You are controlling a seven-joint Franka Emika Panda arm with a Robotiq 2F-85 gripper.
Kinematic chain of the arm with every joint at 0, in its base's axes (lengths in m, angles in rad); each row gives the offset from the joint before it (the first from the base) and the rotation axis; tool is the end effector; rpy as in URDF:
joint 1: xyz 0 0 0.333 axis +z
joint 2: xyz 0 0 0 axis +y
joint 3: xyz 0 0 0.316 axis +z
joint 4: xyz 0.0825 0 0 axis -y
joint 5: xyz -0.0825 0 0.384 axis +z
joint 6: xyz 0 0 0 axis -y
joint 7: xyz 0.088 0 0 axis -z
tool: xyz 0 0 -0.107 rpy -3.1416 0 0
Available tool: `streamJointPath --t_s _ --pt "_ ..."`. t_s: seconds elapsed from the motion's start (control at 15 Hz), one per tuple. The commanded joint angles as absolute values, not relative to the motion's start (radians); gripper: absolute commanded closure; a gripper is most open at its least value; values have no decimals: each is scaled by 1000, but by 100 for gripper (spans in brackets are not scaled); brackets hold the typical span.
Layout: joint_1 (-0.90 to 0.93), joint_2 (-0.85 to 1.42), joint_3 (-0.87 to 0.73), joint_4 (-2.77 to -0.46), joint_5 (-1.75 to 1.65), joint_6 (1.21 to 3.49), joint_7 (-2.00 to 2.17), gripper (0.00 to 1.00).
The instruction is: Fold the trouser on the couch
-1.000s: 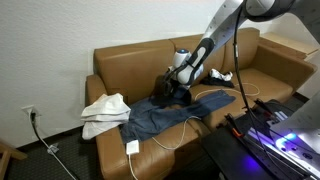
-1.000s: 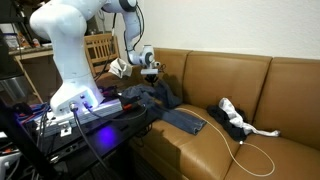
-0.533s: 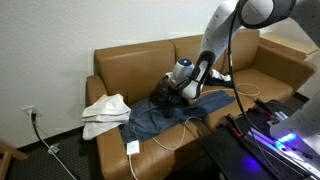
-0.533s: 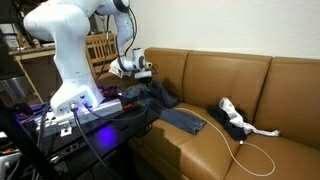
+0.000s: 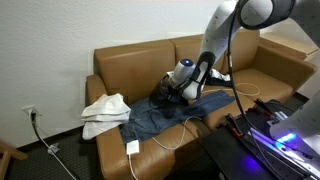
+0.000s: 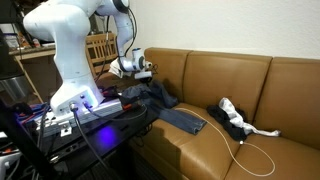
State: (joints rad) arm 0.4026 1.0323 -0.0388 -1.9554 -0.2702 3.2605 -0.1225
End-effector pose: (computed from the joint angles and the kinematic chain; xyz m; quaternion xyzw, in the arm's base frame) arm 0.5177 0.2244 -0.0230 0.9161 0.3778 0.1339 0.0014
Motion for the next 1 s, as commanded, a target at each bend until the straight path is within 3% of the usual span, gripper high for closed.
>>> streamJointPath --t_s 0.0,0.2,0.67,0.93 --pt "307 983 37 -2042 -314 3382 -206 100" --pt "229 961 85 -2121 -368 3541 -246 100" --pt "-64 861 308 -2078 -612 3475 -300 100" --pt "-289 852 474 -2191 -824 3459 -377 100"
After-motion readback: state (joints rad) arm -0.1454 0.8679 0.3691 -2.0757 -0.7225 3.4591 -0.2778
